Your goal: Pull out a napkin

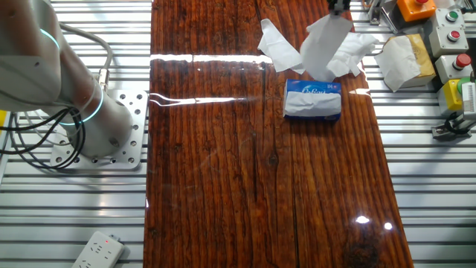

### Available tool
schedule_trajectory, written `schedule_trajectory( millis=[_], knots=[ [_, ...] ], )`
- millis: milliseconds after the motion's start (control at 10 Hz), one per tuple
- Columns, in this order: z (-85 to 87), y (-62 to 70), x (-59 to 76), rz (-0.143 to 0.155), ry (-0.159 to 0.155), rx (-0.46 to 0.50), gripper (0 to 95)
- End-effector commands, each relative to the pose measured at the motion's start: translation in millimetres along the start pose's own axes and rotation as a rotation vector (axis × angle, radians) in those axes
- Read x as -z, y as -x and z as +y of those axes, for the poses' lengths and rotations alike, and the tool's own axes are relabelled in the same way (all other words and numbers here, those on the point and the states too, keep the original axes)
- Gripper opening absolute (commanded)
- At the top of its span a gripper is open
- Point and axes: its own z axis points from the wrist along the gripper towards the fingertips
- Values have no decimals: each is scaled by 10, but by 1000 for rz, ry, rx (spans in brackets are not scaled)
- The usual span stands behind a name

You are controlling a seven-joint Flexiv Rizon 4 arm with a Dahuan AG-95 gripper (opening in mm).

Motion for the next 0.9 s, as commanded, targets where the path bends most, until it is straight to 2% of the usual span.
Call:
schedule_trajectory(
  millis=[100,900],
  knots=[
    [5,14,-52,-1,0,-4,0],
    [1,3,-216,-1,-6,-32,0]
  ],
)
